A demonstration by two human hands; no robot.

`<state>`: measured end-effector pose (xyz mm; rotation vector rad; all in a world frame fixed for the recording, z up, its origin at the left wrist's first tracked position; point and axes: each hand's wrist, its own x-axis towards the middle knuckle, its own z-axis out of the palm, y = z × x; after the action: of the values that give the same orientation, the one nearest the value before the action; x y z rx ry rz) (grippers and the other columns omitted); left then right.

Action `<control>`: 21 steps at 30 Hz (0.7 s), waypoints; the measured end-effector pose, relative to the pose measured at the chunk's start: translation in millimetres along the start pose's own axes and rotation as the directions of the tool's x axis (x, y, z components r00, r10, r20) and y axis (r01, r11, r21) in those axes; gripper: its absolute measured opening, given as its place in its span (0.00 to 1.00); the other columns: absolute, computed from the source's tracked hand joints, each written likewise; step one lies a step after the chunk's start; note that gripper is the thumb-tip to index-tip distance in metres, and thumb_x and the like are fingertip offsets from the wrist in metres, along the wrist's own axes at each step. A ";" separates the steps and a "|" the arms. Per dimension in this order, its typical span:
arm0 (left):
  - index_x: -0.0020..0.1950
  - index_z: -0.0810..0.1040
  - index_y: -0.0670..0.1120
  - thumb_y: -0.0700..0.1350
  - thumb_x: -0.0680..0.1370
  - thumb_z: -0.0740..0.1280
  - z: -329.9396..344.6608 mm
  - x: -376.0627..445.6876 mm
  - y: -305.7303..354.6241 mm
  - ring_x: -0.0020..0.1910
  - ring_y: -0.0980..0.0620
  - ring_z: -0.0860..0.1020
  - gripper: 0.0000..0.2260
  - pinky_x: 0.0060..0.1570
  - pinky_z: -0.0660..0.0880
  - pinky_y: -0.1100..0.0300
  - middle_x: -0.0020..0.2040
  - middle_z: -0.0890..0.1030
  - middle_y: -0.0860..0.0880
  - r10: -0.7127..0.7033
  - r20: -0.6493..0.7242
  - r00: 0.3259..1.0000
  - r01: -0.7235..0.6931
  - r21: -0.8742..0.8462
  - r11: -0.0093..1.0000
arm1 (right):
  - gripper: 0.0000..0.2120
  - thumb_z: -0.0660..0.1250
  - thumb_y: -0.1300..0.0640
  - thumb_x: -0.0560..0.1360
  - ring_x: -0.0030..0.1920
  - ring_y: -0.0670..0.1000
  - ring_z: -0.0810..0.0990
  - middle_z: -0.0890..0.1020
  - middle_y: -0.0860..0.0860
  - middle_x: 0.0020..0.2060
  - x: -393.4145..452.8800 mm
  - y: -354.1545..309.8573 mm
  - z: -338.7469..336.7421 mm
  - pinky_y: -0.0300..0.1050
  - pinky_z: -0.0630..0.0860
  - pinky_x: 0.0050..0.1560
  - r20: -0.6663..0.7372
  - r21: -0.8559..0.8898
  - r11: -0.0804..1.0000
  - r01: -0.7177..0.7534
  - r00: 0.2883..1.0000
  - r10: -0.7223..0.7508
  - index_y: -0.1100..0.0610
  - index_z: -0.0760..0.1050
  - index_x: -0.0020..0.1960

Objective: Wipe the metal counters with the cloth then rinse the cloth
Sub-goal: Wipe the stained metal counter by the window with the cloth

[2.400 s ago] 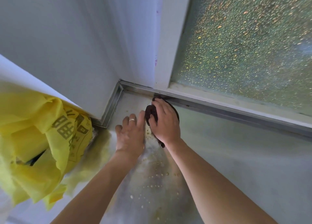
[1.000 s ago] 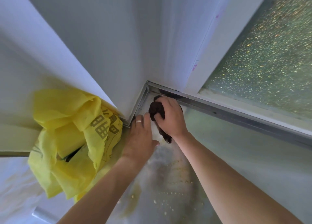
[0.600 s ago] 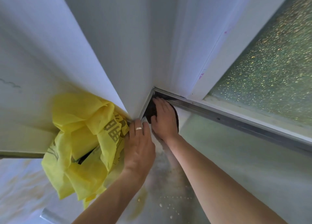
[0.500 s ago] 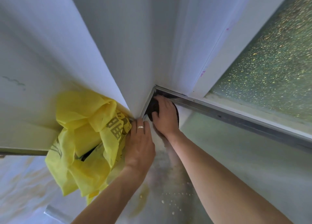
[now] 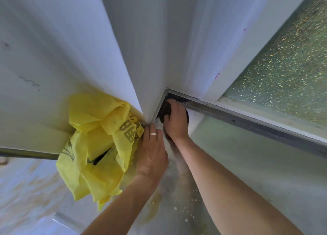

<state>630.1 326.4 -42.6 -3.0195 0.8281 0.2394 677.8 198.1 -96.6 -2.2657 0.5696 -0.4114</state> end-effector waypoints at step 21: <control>0.66 0.71 0.37 0.36 0.71 0.63 1.8 -12.3 -6.1 0.72 0.42 0.65 0.23 0.74 0.63 0.49 0.67 0.71 0.40 0.037 -0.114 0.993 -0.047 -0.082 0.996 | 0.25 0.66 0.68 0.63 0.60 0.53 0.81 0.85 0.51 0.58 -57.1 9.8 -20.2 0.49 0.74 0.67 0.151 0.061 0.966 0.251 0.955 -0.257 0.56 0.82 0.58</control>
<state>622.5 338.0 -42.9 -3.1216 0.9130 0.1082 617.5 209.5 -97.1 -2.3139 0.1867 -0.3610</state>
